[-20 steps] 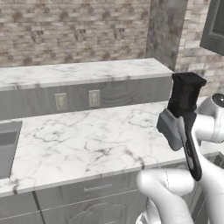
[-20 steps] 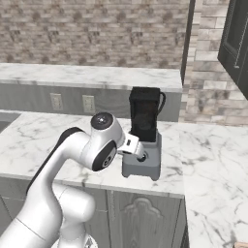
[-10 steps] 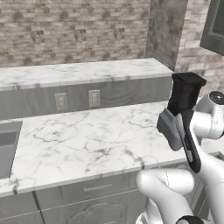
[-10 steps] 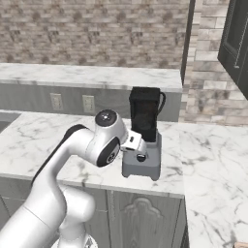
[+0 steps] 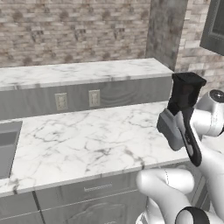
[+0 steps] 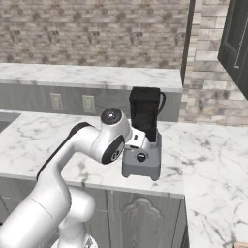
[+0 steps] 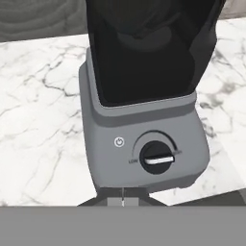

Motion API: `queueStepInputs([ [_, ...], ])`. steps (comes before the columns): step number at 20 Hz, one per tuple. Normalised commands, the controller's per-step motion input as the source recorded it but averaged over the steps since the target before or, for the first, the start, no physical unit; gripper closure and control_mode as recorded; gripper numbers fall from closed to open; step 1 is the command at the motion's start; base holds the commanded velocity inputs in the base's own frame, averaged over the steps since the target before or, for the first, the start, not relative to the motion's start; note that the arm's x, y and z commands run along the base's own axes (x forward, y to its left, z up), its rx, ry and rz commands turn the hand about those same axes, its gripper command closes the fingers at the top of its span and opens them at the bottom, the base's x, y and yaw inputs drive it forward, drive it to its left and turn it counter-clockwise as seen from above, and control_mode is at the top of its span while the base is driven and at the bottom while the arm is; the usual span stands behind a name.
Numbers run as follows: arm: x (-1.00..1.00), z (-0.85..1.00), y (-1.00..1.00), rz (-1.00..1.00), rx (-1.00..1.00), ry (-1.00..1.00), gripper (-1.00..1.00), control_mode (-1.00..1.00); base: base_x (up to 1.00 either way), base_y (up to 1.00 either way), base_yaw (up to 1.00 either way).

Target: Grab the onion and garlic from the fridge, place them in the blender, close the lid, and turn on the blender to create a marinade.

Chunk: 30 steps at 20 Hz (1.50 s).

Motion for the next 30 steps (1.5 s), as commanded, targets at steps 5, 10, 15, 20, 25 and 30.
queueStepInputs([
  [5,0.31,-0.12,0.00,0.00,0.00,0.00,1.00,-1.00,0.00,0.00,0.00],
  [10,0.25,-0.20,0.00,0.00,0.00,0.00,1.00,-1.00,0.00,0.00,0.00],
  [15,0.16,-0.22,0.00,0.00,0.00,0.00,1.00,-1.00,0.00,0.00,0.00],
  [20,0.02,-0.20,-0.01,0.00,0.00,0.00,1.00,-1.00,0.00,0.00,0.00],
  [25,0.03,-0.13,-0.01,0.00,0.00,0.00,1.00,-1.00,0.00,0.00,0.00],
  [30,0.09,-0.02,0.00,0.00,0.00,0.00,1.00,-1.00,0.00,0.00,0.00],
])
